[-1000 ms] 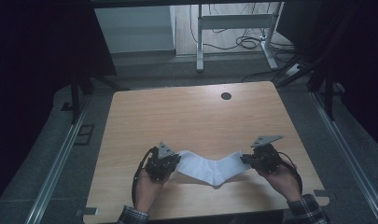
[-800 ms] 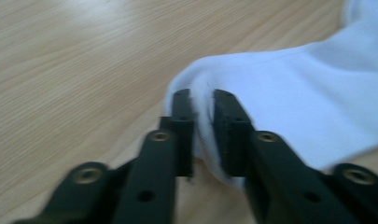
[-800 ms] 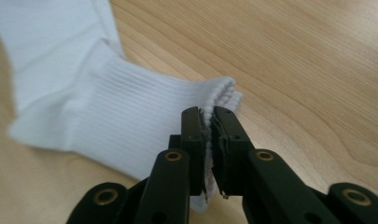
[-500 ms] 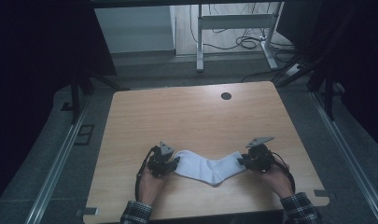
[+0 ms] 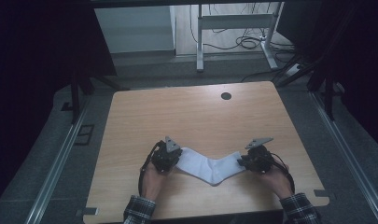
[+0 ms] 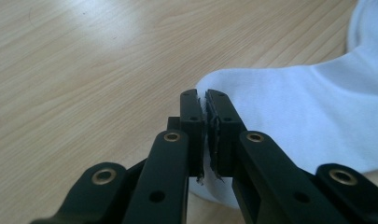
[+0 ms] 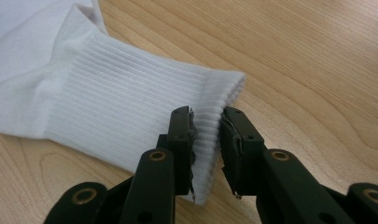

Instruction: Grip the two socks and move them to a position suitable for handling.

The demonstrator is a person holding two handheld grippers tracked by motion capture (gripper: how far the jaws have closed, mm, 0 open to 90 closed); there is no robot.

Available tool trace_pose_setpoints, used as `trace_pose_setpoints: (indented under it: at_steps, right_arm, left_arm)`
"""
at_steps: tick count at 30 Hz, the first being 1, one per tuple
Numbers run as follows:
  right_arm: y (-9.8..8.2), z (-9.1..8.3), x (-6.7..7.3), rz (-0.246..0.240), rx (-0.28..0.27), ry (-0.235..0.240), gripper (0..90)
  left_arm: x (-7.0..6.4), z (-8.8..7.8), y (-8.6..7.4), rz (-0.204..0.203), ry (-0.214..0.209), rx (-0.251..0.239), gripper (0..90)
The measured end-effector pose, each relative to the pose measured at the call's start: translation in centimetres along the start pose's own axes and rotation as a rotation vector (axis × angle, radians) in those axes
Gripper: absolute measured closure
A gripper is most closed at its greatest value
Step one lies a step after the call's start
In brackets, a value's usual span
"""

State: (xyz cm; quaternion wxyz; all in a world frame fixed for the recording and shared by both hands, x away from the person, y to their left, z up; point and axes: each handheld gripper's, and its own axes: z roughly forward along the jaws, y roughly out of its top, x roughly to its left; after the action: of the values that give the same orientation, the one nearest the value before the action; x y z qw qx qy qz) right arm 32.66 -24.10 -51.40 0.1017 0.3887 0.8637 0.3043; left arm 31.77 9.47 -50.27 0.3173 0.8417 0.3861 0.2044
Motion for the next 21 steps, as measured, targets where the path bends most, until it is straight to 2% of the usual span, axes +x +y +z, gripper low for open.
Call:
trace_pose_setpoints:
  at_steps: [4, 6, 7, 11, 14, 21]
  right_arm:
    - [0.0, 0.1, 0.0, 0.001, -0.002, 0.001, 71.0]
    - [-0.1, 0.1, 0.0, 0.003, -0.001, 0.002, 70.6]
    - [-0.1, 0.1, 0.0, 0.003, -0.001, 0.003, 70.5]
    - [0.2, 0.6, 0.1, -0.003, 0.000, -0.004, 69.1]
    - [0.8, 1.2, 0.0, -0.015, -0.008, -0.013, 67.1]
    - [2.5, 2.8, -1.3, 0.028, -0.033, -0.032, 61.9]
  left_arm:
    - [0.1, 1.8, -0.3, 0.010, 0.004, 0.061, 84.1]
    - [0.1, 2.3, -0.7, 0.010, 0.017, 0.069, 76.1]
    - [0.1, 2.4, -0.8, 0.008, 0.023, 0.071, 68.3]
    - [0.2, 2.8, -0.7, 0.038, 0.080, 0.082, 54.9]
    - [1.0, 3.2, -0.5, 0.019, 0.094, 0.084, 52.4]
    - [3.1, 4.4, 0.1, -0.061, 0.121, 0.075, 46.8]
